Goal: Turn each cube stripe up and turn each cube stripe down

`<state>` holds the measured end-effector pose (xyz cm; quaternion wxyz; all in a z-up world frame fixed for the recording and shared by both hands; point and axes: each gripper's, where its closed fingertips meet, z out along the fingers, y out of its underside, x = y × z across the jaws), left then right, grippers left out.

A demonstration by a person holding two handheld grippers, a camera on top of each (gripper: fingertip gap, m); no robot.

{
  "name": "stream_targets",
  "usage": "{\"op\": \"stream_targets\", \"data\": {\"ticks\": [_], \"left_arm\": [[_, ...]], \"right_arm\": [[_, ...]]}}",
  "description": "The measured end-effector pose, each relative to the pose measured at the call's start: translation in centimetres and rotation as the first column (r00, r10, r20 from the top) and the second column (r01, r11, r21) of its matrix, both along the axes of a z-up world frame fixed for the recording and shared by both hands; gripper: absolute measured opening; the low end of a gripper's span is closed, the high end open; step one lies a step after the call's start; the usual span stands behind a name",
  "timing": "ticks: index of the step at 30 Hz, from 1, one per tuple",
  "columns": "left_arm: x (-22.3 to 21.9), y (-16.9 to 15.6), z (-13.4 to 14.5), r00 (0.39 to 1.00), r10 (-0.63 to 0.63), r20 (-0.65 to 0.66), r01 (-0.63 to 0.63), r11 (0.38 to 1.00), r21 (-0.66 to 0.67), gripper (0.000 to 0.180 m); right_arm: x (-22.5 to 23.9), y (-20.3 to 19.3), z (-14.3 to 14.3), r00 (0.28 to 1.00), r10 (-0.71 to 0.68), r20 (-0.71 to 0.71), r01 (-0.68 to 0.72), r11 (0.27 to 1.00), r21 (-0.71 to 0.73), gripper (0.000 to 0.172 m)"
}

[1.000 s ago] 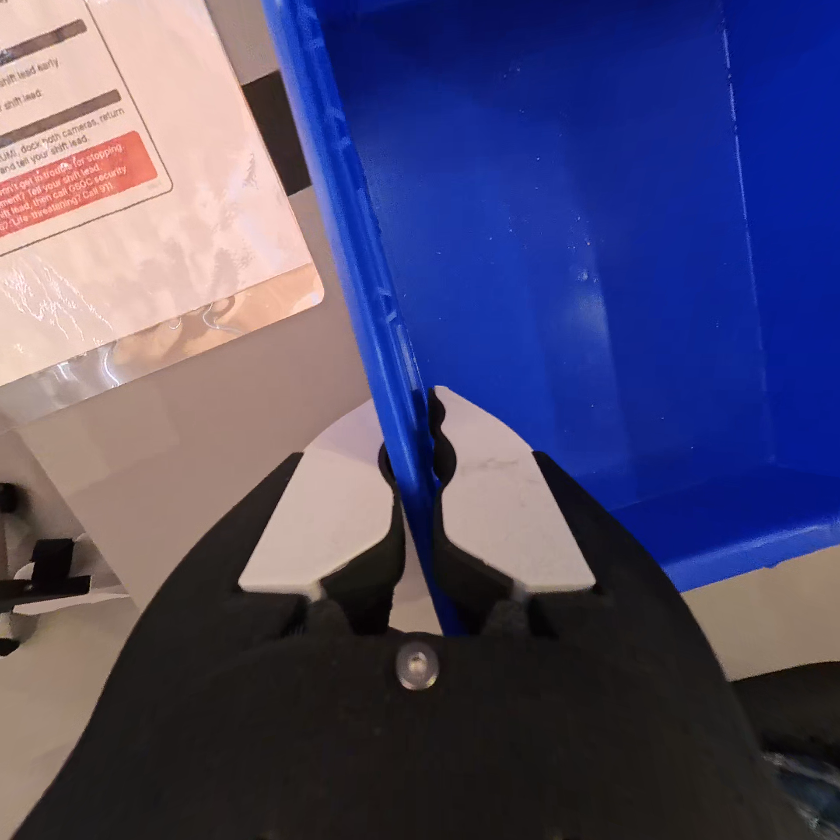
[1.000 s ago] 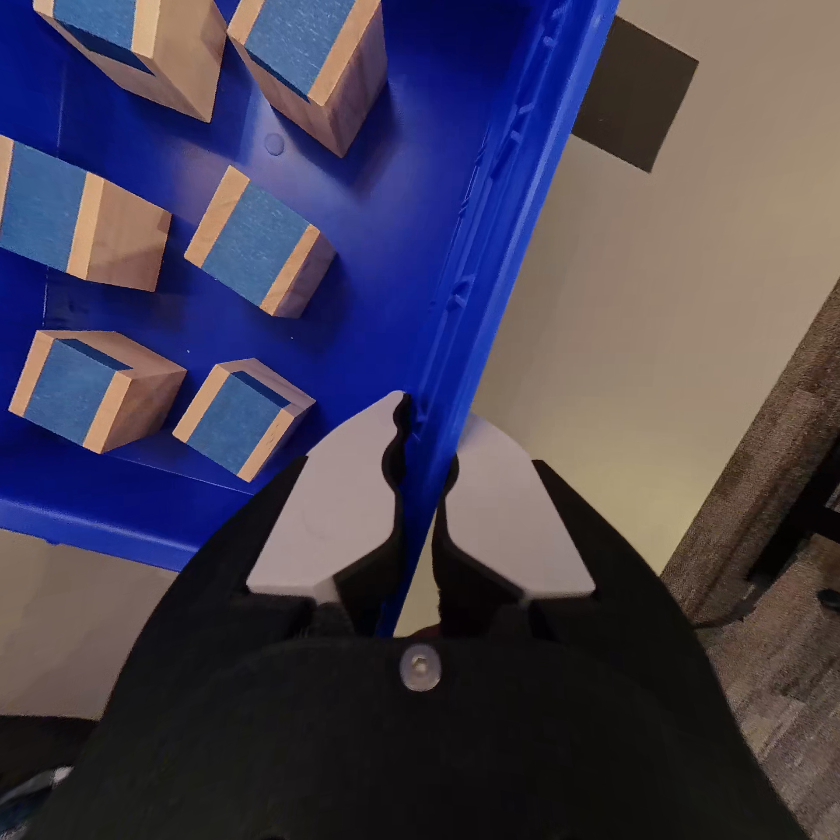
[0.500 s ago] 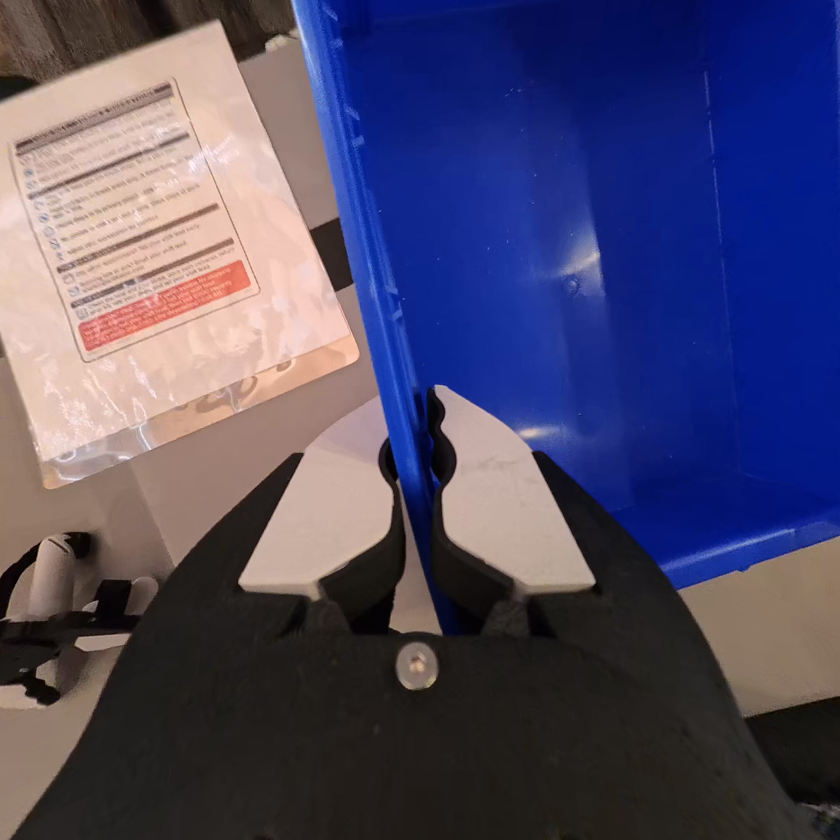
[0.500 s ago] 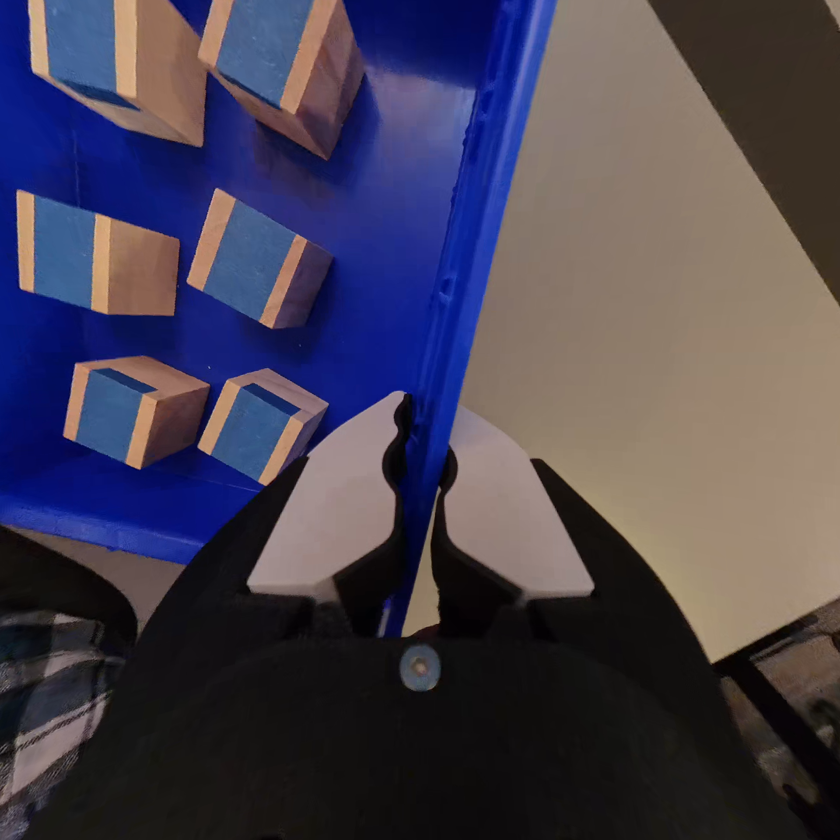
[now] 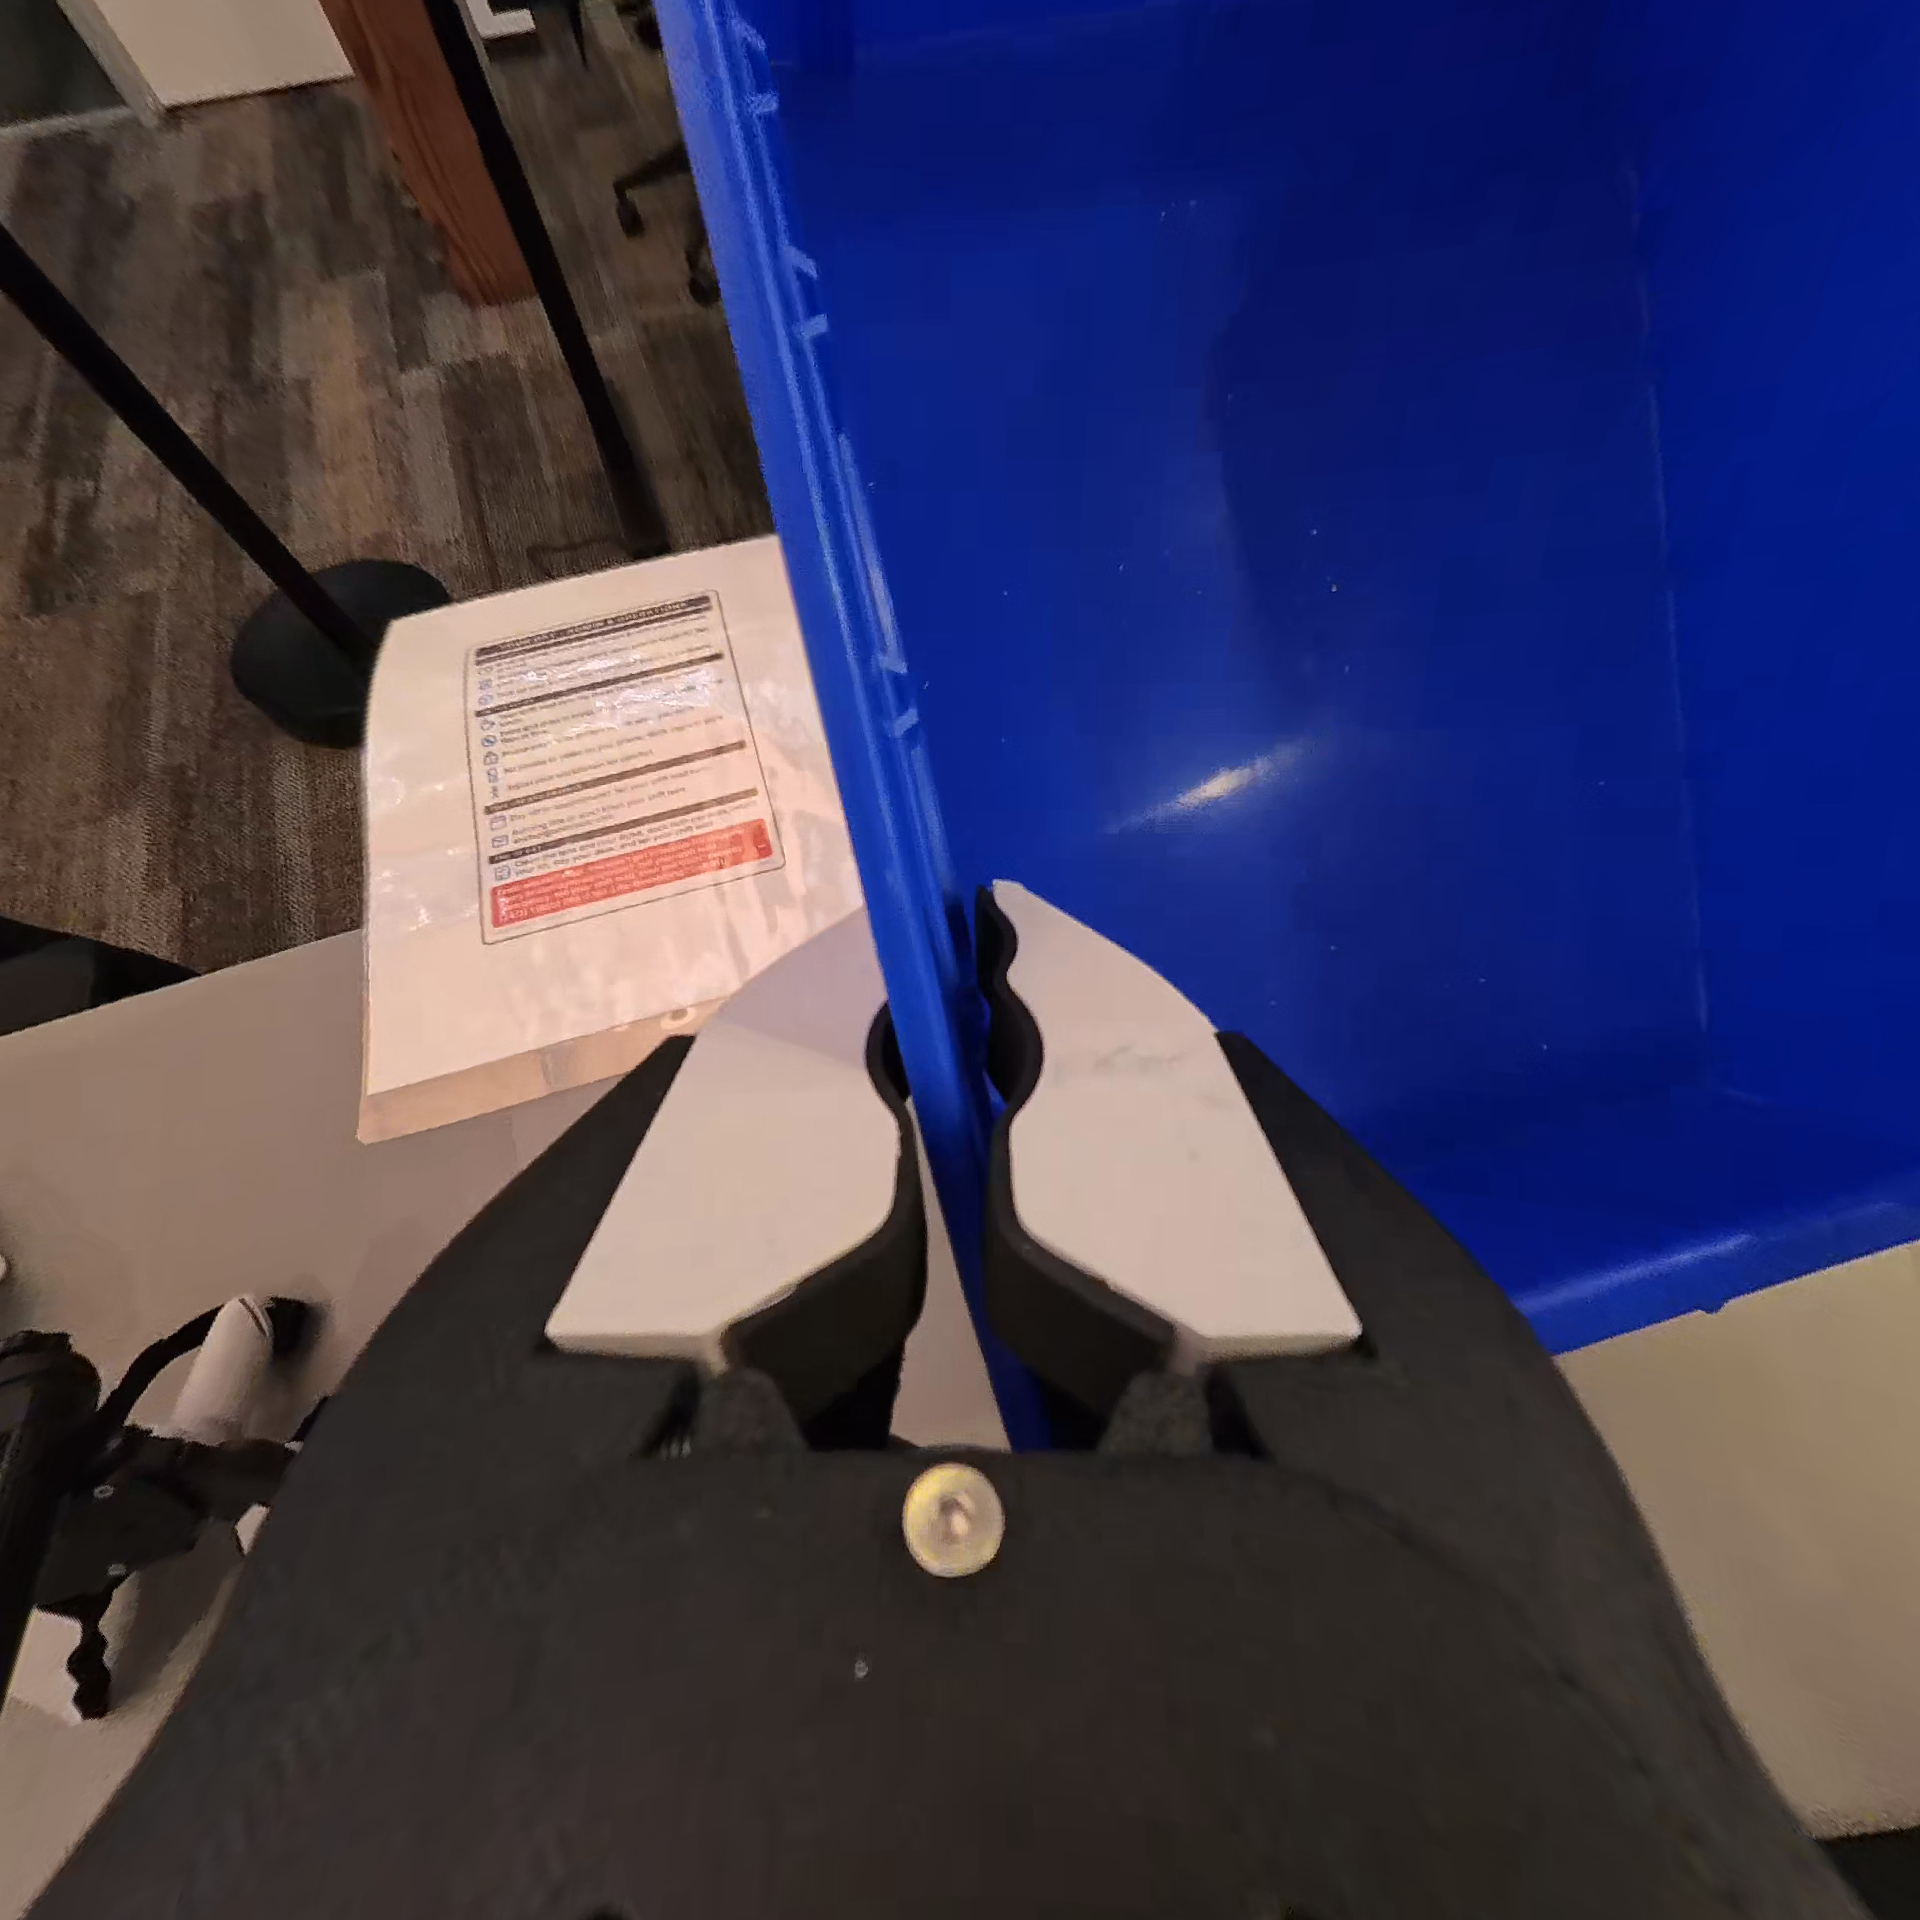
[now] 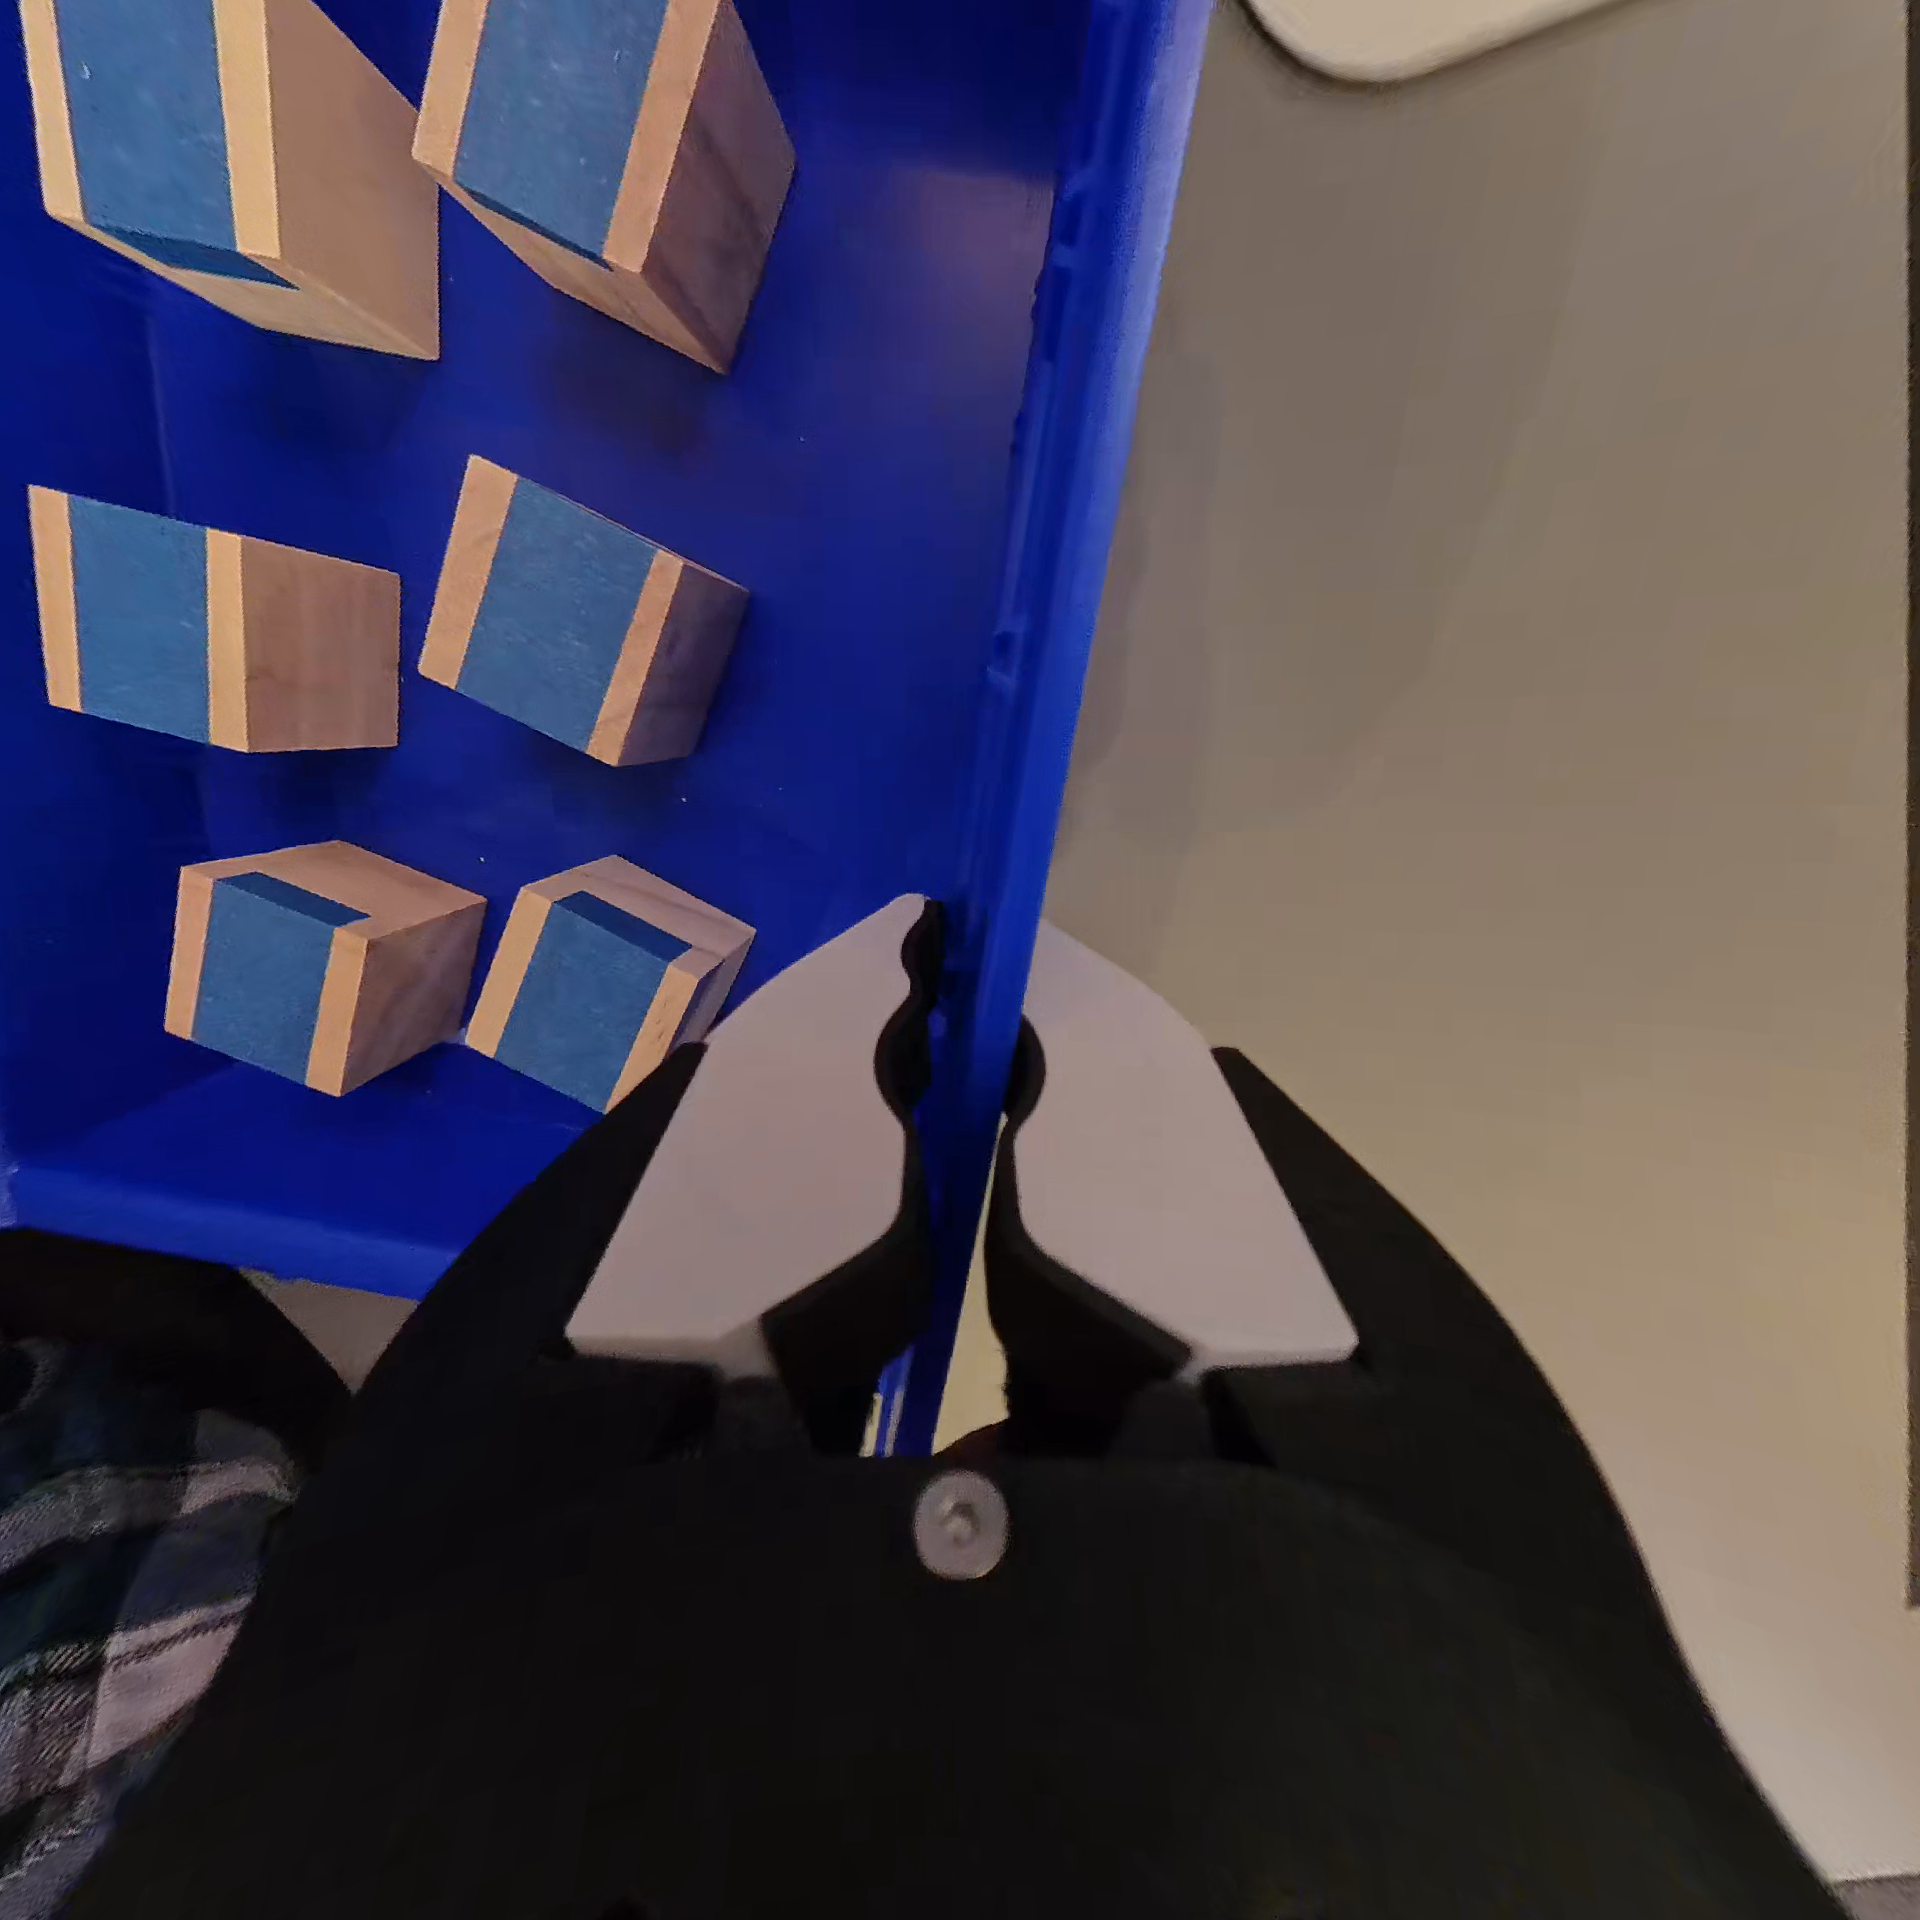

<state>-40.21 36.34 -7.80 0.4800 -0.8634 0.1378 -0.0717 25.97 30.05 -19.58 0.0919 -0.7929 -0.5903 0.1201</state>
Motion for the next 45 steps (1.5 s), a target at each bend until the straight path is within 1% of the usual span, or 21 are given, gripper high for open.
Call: {"op": "stream_targets", "data": {"ticks": [7, 12, 16, 18, 20, 21, 23, 24, 25, 27, 28, 31, 34, 35, 37, 40, 45], "left_arm": [[-0.2, 0.0, 0.5, 0.999, 0.021, -0.026, -0.021, 1.000, 0.012, 0.007], [0.0, -0.1, 1.0, 0.999, 0.022, -0.031, -0.021, 1.000, 0.021, 0.007], [0.1, -0.3, 1.8, 0.999, 0.028, -0.041, -0.026, 0.999, 0.042, 0.008], [0.2, -0.4, 2.3, 0.999, 0.029, -0.045, -0.026, 0.998, 0.055, 0.007], [0.3, -0.4, 2.8, 0.999, 0.031, -0.044, -0.028, 0.997, 0.071, 0.007], [0.4, -0.5, 3.1, 0.998, 0.033, -0.045, -0.029, 0.996, 0.080, 0.007], [0.5, -0.6, 3.7, 0.998, 0.035, -0.044, -0.031, 0.995, 0.098, 0.007], [0.6, -0.6, 4.0, 0.998, 0.036, -0.043, -0.031, 0.994, 0.107, 0.007], [0.6, -0.7, 4.3, 0.999, 0.035, -0.041, -0.030, 0.993, 0.114, 0.007], [0.8, -0.8, 4.9, 0.999, 0.034, -0.033, -0.029, 0.991, 0.132, 0.007], [0.8, -0.9, 5.2, 0.999, 0.033, -0.028, -0.029, 0.990, 0.139, 0.007], [1.0, -1.2, 5.9, 0.999, 0.030, -0.011, -0.028, 0.987, 0.159, 0.007], [1.0, -1.5, 6.6, 0.999, 0.034, 0.006, -0.034, 0.982, 0.183, 0.007], [1.0, -1.6, 6.9, 0.999, 0.035, 0.011, -0.037, 0.981, 0.193, 0.007], [0.8, -1.9, 7.3, 0.999, 0.037, 0.023, -0.041, 0.977, 0.209, 0.007], [0.5, -2.2, 7.9, 0.999, 0.035, 0.042, -0.043, 0.972, 0.232, 0.008], [0.2, -2.7, 8.6, 0.997, 0.040, 0.064, -0.055, 0.963, 0.263, 0.007]], "right_arm": [[-8.2, -1.1, 0.0, 0.997, 0.070, -0.023, -0.069, 0.997, 0.022, 0.007], [-14.0, -1.5, 0.0, 0.997, 0.059, -0.058, -0.056, 0.997, 0.052, 0.007], [-17.1, -1.2, 0.4, 0.997, 0.054, -0.056, -0.046, 0.991, 0.124, 0.035], [-17.8, -1.2, 1.8, 0.990, 0.078, -0.117, -0.059, 0.985, 0.161, 0.050], [-17.7, -0.9, 3.5, 0.979, 0.099, -0.178, -0.061, 0.977, 0.205, 0.056], [-17.3, -0.9, 4.4, 0.974, 0.131, -0.186, -0.084, 0.966, 0.244, 0.059], [-16.2, -2.8, 5.9, 0.944, 0.274, -0.186, -0.220, 0.938, 0.266, 0.066], [-15.6, -4.2, 6.4, 0.922, 0.350, -0.168, -0.296, 0.914, 0.278, 0.066], [-14.8, -5.9, 6.5, 0.896, 0.423, -0.136, -0.379, 0.887, 0.264, 0.062], [-12.9, -10.0, 5.5, 0.847, 0.528, -0.064, -0.518, 0.846, 0.127, 0.065], [-12.2, -11.4, 4.9, 0.829, 0.560, -0.016, -0.558, 0.827, 0.069, 0.058], [-12.6, -14.6, 2.6, 0.758, 0.649, 0.065, -0.648, 0.761, -0.040, 0.056], [-12.2, -15.9, -1.1, 0.700, 0.684, 0.207, -0.664, 0.729, -0.164, 0.057], [-12.2, -16.0, -2.0, 0.683, 0.693, 0.231, -0.671, 0.720, -0.176, 0.055], [-12.6, -15.5, -3.1, 0.663, 0.698, 0.270, -0.687, 0.711, -0.151, 0.043], [-12.9, -15.5, -3.2, 0.624, 0.731, 0.275, -0.731, 0.671, -0.125, 0.036], [-15.2, -15.6, -3.2, 0.585, 0.773, 0.246, -0.789, 0.612, -0.046, 0.029]]}}
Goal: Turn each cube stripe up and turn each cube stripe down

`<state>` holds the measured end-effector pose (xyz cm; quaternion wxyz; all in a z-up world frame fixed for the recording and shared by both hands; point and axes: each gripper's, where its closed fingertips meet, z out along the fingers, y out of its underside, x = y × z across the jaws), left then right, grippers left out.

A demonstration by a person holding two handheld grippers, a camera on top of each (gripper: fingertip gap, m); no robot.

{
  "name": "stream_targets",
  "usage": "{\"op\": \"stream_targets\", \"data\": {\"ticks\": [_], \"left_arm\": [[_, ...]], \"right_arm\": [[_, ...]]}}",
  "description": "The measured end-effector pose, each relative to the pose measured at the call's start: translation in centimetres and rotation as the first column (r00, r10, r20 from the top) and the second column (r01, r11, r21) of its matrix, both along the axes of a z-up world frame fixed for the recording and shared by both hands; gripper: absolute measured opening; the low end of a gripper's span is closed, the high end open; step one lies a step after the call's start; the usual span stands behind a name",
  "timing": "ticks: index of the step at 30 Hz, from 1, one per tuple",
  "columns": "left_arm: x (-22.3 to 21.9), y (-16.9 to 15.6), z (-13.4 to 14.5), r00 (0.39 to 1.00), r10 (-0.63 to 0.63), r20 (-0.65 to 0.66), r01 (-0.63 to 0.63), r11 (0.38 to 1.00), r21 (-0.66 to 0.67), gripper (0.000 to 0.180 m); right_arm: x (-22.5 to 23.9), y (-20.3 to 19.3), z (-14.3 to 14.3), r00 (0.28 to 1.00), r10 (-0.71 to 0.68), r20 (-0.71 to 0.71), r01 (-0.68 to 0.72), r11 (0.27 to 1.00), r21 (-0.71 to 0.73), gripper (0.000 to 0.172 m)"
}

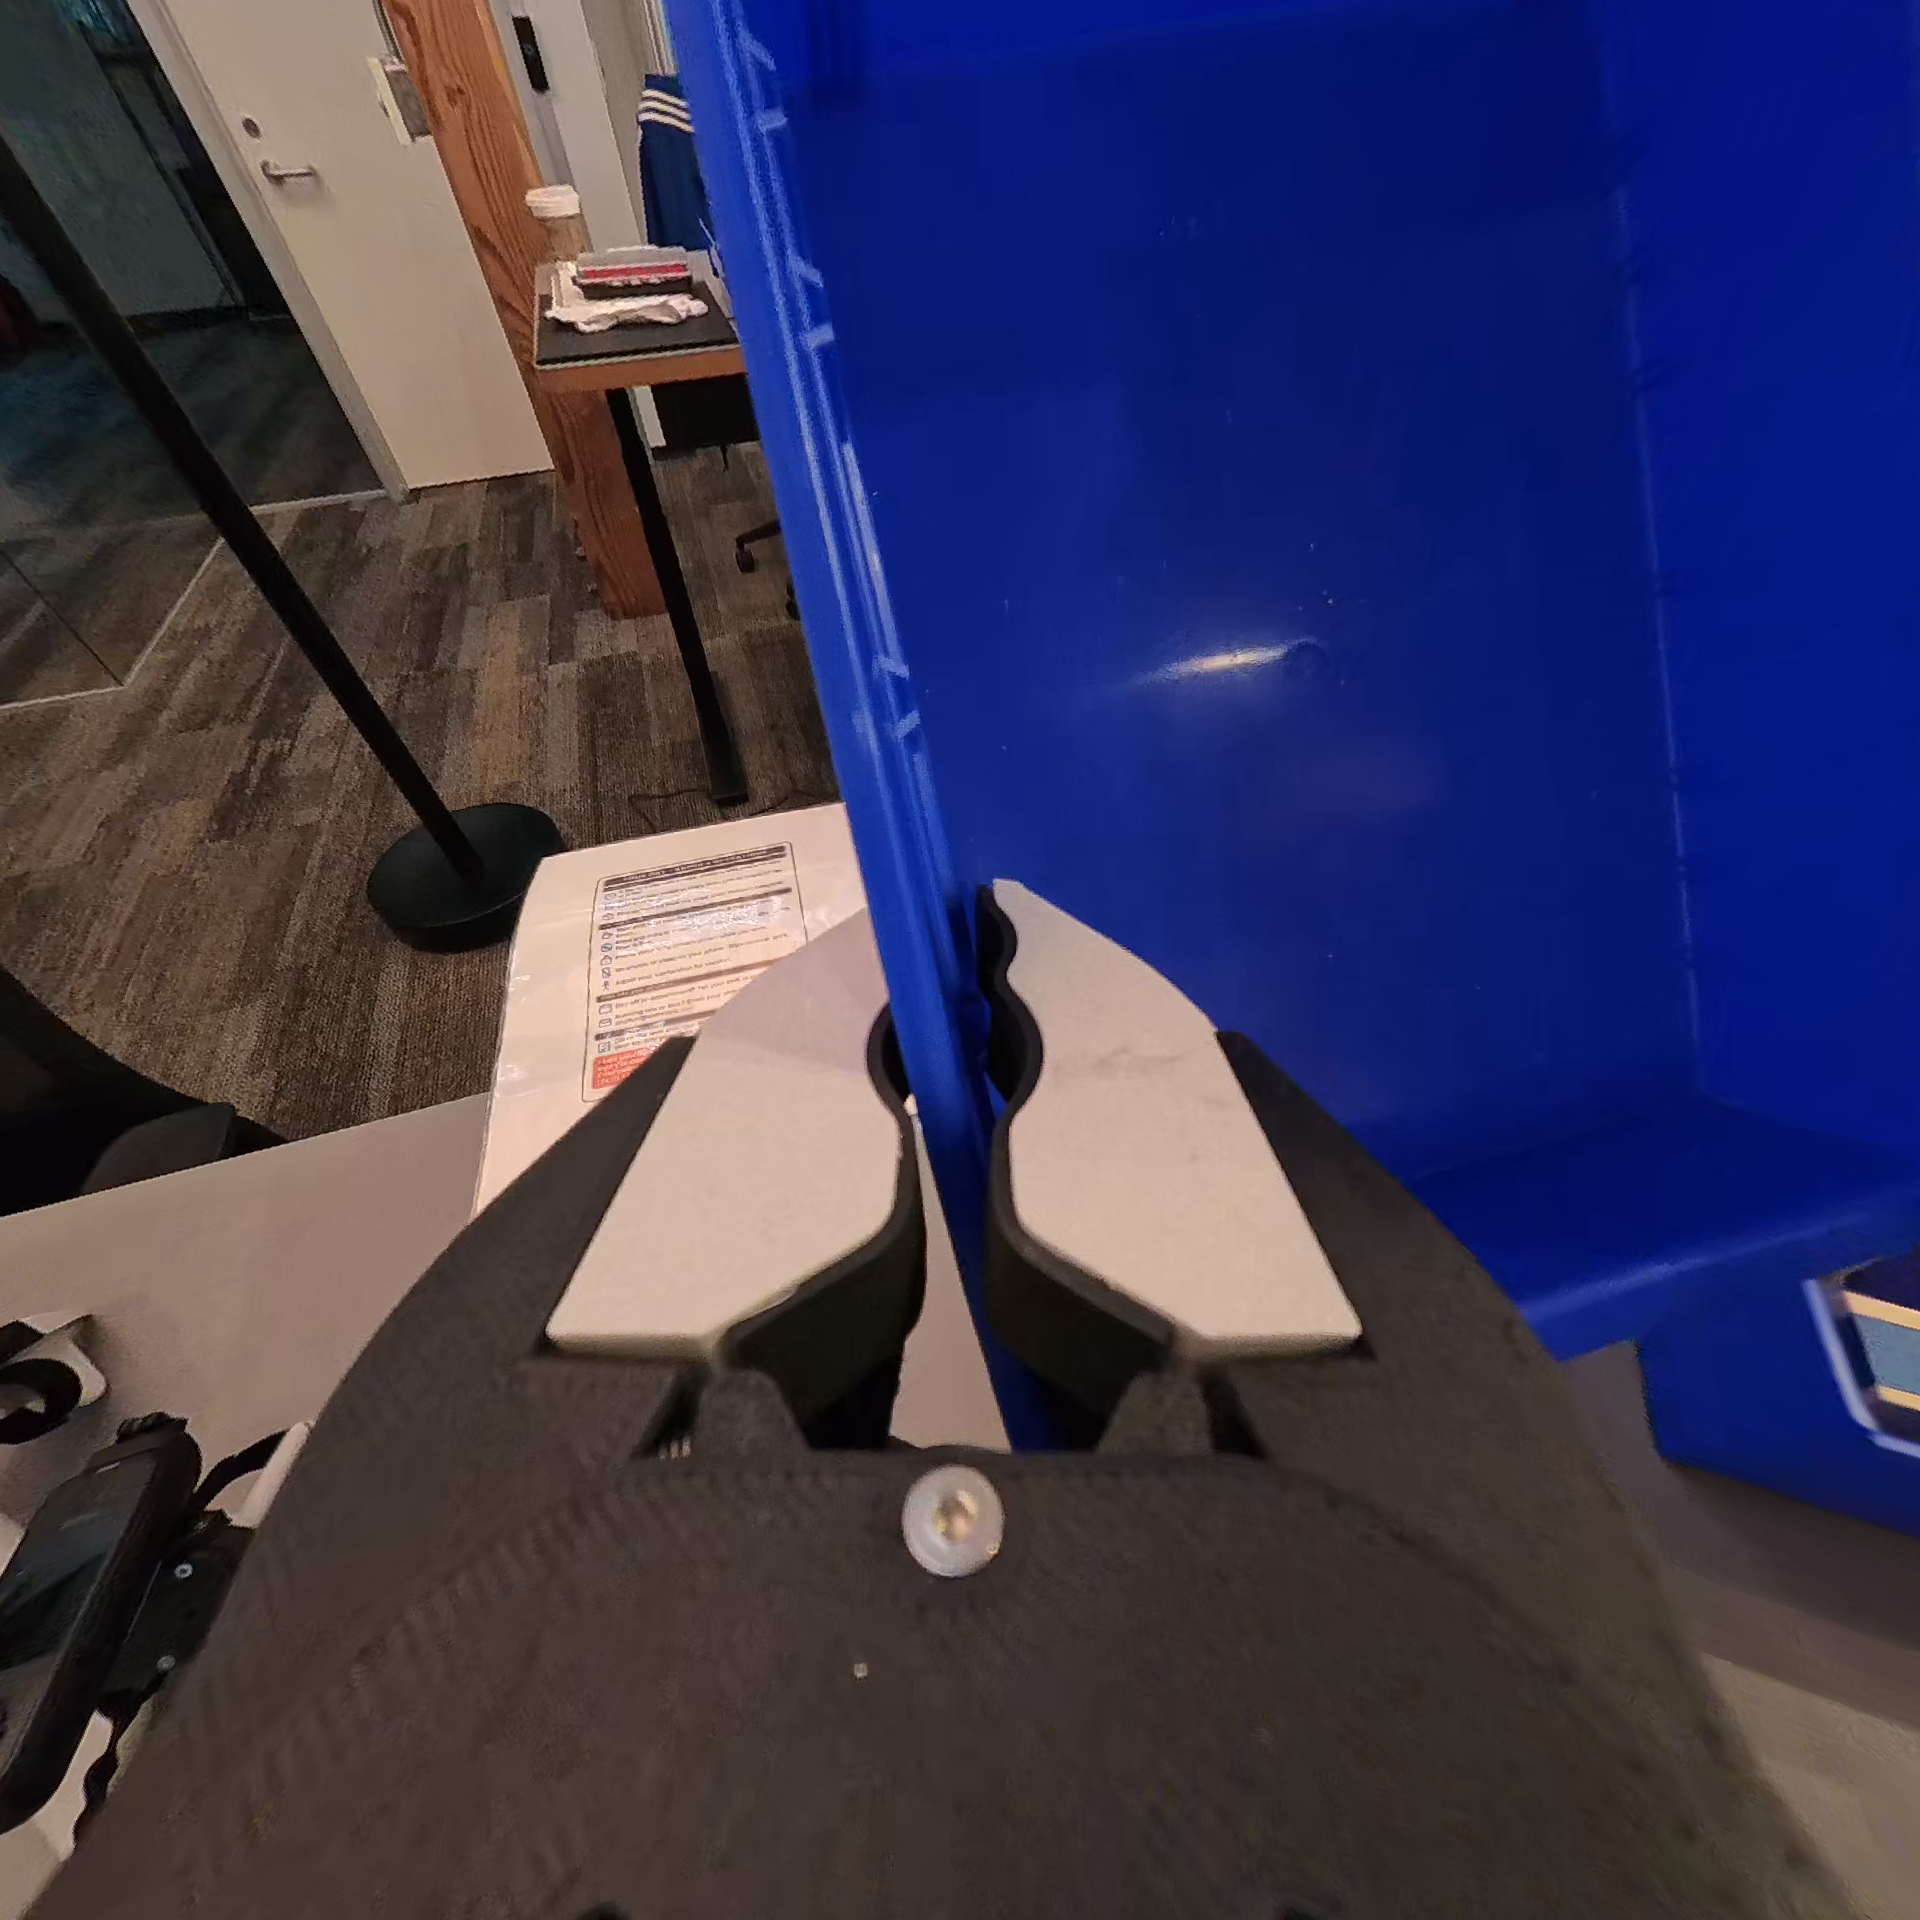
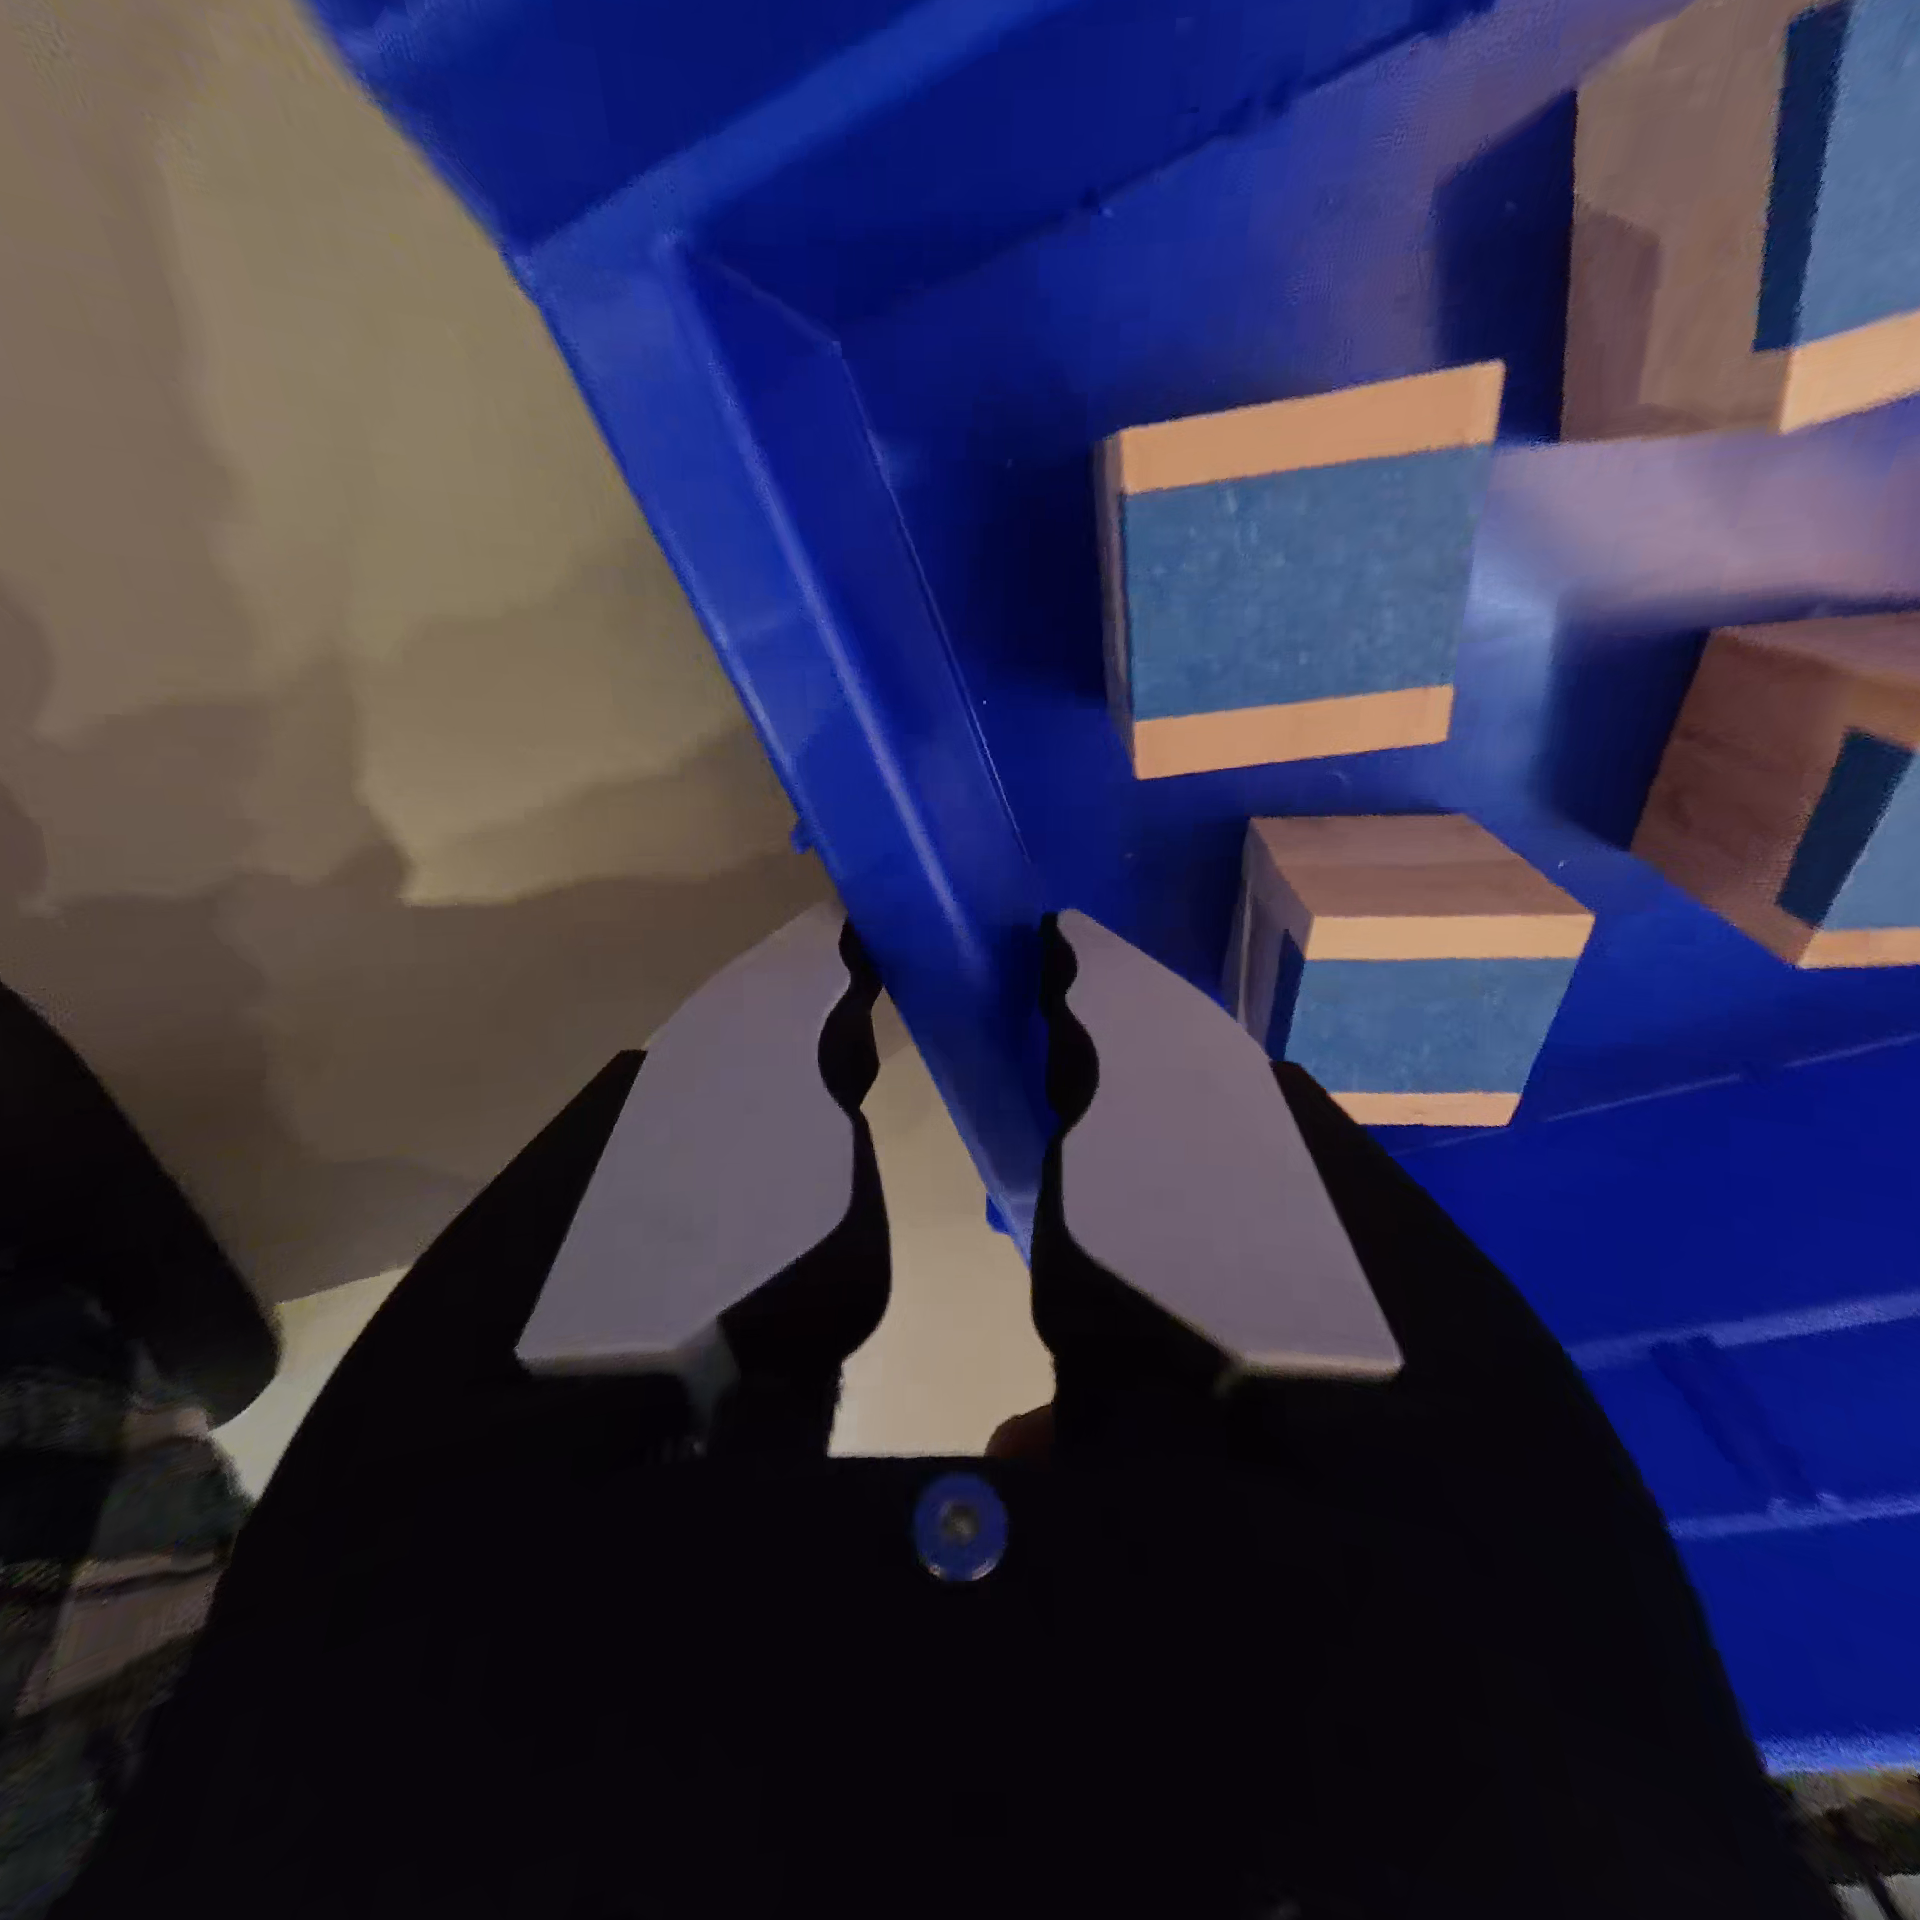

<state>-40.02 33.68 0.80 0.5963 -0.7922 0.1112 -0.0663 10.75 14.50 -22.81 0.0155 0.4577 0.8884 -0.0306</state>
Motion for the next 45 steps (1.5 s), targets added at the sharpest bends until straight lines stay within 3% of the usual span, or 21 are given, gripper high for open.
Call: {"op": "stream_targets", "data": {"ticks": [12, 27, 35, 41, 45], "left_arm": [[-0.6, -1.6, 2.0, 0.999, 0.047, 0.001, -0.047, 0.997, 0.059, 0.007], [-2.5, -2.9, 2.9, 0.993, 0.117, -0.002, -0.116, 0.989, 0.093, 0.007], [-5.1, -4.1, 3.2, 0.981, 0.184, 0.055, -0.190, 0.972, 0.136, 0.007], [-5.8, -4.7, 3.6, 0.975, 0.213, 0.055, -0.219, 0.964, 0.153, 0.007], [-5.4, -5.0, 4.5, 0.974, 0.222, 0.043, -0.226, 0.958, 0.177, 0.007]], "right_arm": [[-10.3, 1.5, -0.1, 0.996, 0.066, -0.067, -0.063, 0.997, 0.039, 0.022], [-26.5, 7.0, -0.2, 0.944, -0.279, -0.177, 0.287, 0.958, 0.022, 0.022], [-32.7, 10.1, -0.2, 0.860, -0.460, -0.223, 0.480, 0.877, 0.041, 0.022], [-35.2, 11.7, -0.3, 0.823, -0.513, -0.245, 0.541, 0.839, 0.061, 0.023], [-35.6, 12.6, 0.3, 0.822, -0.471, -0.321, 0.531, 0.837, 0.130, 0.048]]}}
